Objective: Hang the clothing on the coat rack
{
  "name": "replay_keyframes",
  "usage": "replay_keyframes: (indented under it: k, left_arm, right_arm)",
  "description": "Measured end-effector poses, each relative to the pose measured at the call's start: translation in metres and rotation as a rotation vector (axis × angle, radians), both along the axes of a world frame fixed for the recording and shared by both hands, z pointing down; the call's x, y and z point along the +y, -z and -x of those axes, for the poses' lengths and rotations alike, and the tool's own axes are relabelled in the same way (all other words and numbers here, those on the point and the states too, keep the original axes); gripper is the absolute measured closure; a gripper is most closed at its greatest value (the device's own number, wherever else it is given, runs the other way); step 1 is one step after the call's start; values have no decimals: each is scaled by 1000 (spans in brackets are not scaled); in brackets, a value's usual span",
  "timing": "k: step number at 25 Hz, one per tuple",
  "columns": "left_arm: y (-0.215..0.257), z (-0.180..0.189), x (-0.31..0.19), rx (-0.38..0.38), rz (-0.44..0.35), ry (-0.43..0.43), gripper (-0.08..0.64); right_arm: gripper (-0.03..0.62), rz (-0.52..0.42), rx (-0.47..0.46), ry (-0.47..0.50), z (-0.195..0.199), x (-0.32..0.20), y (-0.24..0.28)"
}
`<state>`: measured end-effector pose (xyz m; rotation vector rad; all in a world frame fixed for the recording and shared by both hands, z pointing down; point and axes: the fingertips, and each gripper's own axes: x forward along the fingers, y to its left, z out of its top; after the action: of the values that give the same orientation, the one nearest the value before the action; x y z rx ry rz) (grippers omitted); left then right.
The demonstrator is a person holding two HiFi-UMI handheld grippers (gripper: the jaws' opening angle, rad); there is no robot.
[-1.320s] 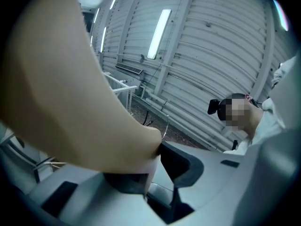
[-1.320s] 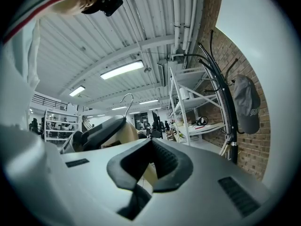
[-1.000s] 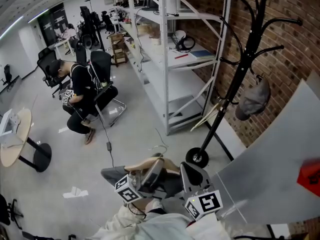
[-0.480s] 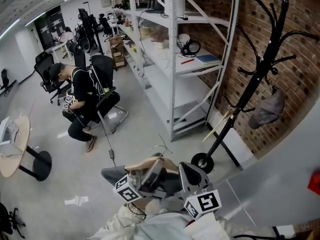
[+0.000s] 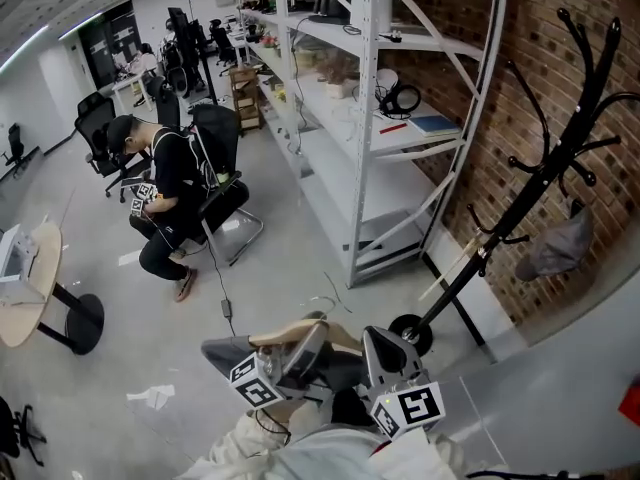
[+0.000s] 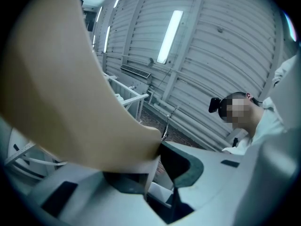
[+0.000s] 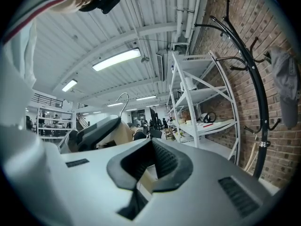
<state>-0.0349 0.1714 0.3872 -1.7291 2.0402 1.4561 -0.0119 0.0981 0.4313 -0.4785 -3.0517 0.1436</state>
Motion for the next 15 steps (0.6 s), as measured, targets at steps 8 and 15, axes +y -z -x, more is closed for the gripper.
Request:
replay_keyframes:
  k: [8,15]
  left_arm:
    - [-4,69,-12,15,-2,22,453]
    - [-4,138,-49,24,3,17,453]
  right_arm:
    - [569,14,3,27,72,-12,-5]
    - [569,22,9,33,144,-46,-6]
